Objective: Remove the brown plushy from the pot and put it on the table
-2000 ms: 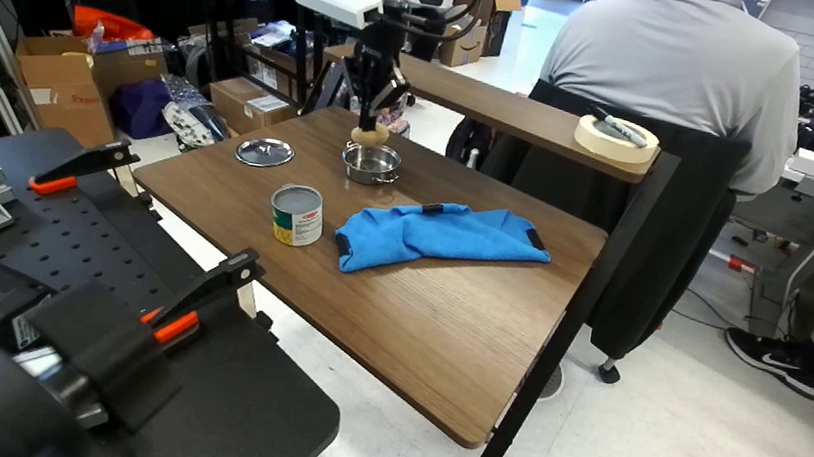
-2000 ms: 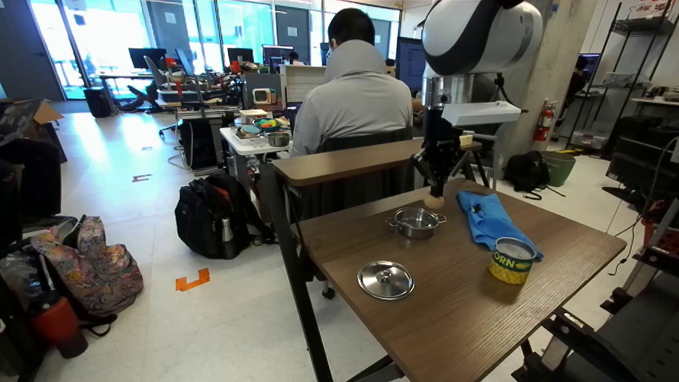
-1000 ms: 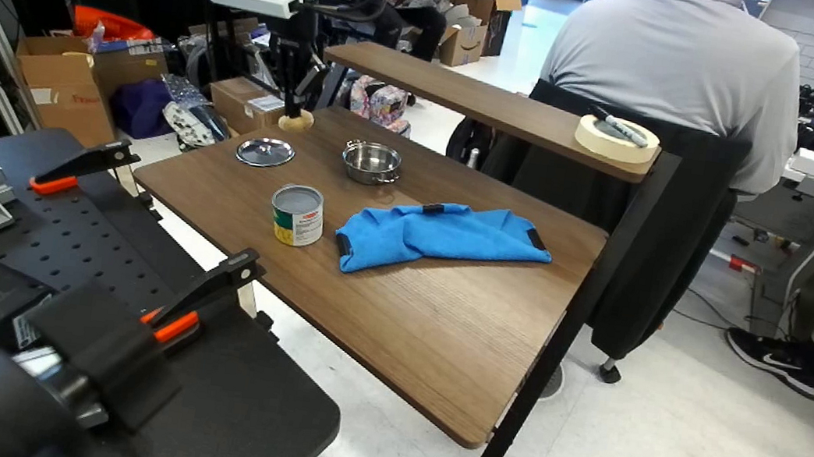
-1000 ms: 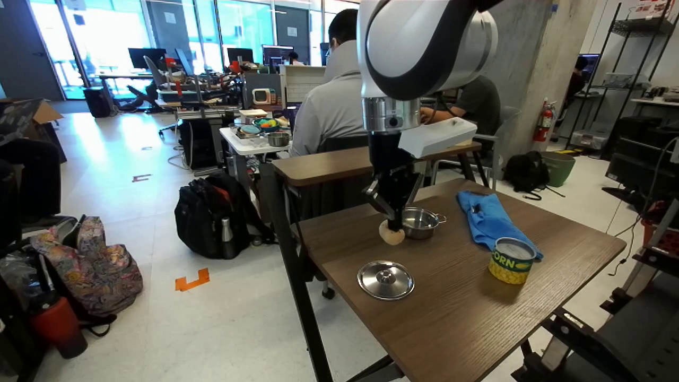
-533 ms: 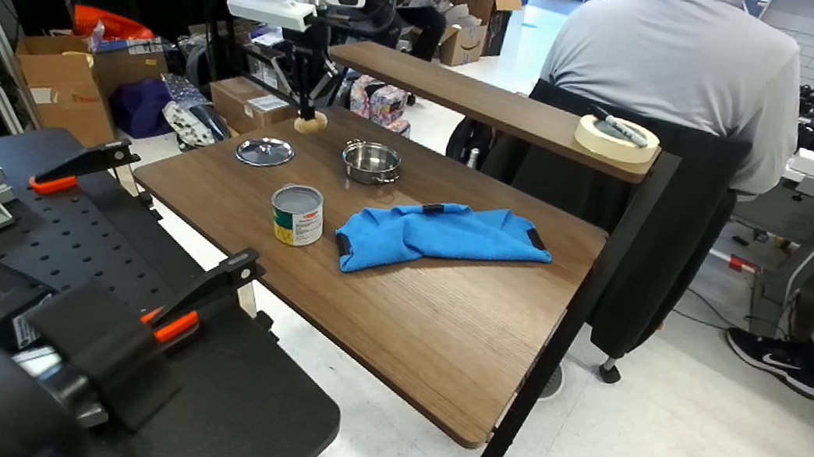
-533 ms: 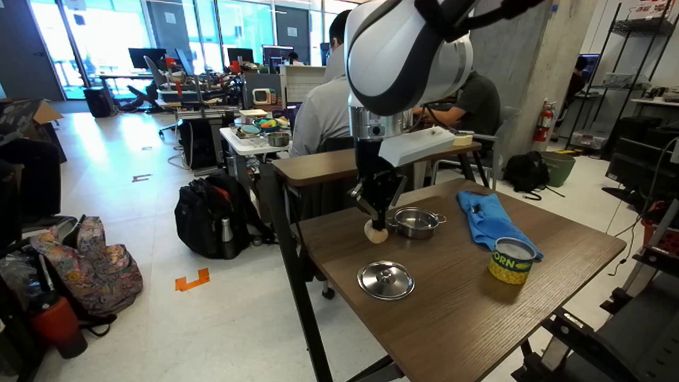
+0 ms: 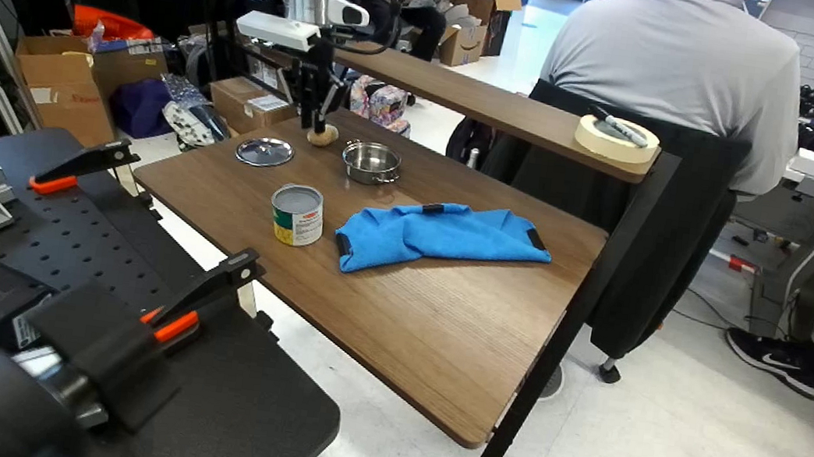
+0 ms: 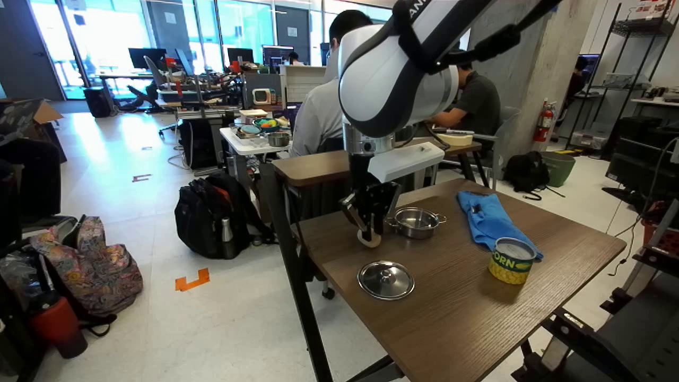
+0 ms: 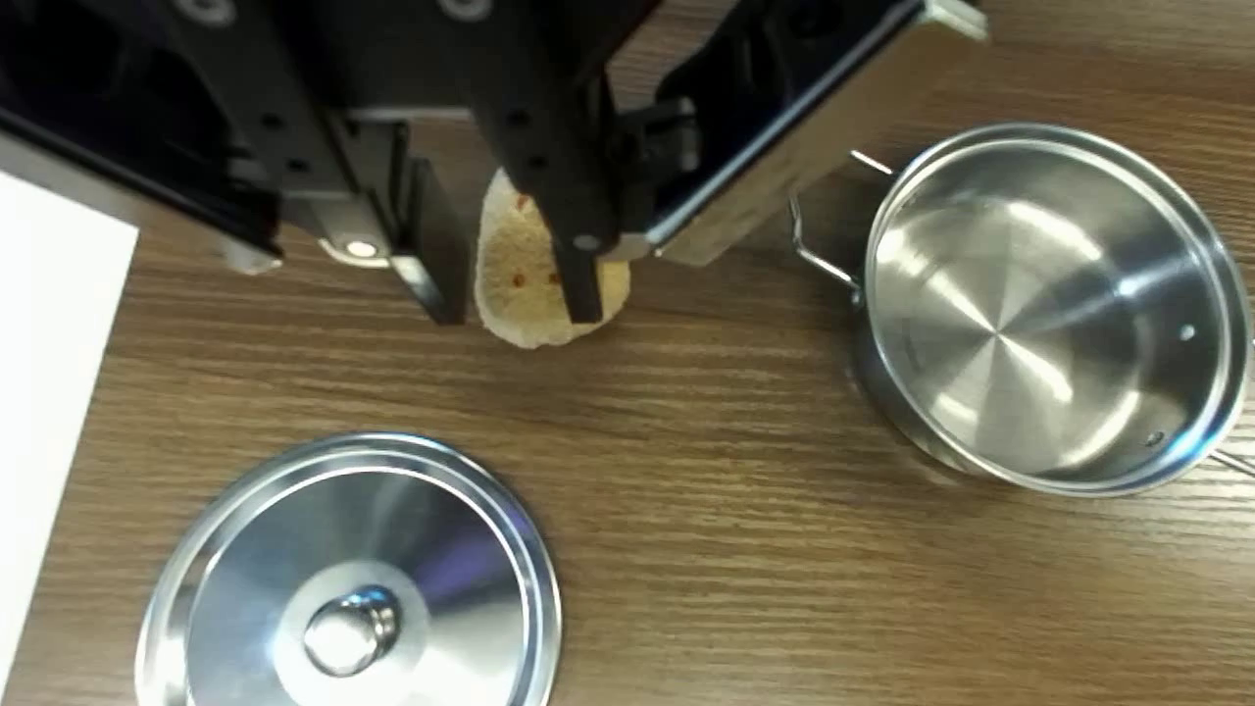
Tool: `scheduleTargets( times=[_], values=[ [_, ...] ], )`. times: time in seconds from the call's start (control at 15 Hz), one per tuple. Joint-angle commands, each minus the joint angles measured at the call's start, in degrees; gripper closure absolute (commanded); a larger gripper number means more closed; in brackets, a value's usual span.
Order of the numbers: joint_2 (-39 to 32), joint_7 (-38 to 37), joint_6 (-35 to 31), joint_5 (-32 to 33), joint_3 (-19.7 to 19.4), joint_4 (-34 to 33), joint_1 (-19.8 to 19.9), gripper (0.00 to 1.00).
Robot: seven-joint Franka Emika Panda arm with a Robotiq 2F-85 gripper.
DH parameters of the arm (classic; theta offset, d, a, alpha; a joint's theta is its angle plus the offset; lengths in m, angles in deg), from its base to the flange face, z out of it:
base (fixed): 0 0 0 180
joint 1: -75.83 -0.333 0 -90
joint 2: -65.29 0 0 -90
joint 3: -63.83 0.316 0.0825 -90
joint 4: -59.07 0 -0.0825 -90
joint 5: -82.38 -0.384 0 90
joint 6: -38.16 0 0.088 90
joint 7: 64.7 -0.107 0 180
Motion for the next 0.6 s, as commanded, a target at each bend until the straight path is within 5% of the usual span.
scheduleTargets(
  times=[0.0,0.33,0.4,0.53],
  values=[
    [2.6,-1.0,0.4,-1.1,0.4,0.9,0.8,0.37],
    [11.0,0.6,1.3,-2.5,1.0,8.1,3.6,0.0],
    [6.3,-0.5,0.4,-1.4,0.5,3.3,2.2,0.18],
    [8.8,-0.4,0.8,-1.5,0.5,5.4,3.1,0.02]
  ],
)
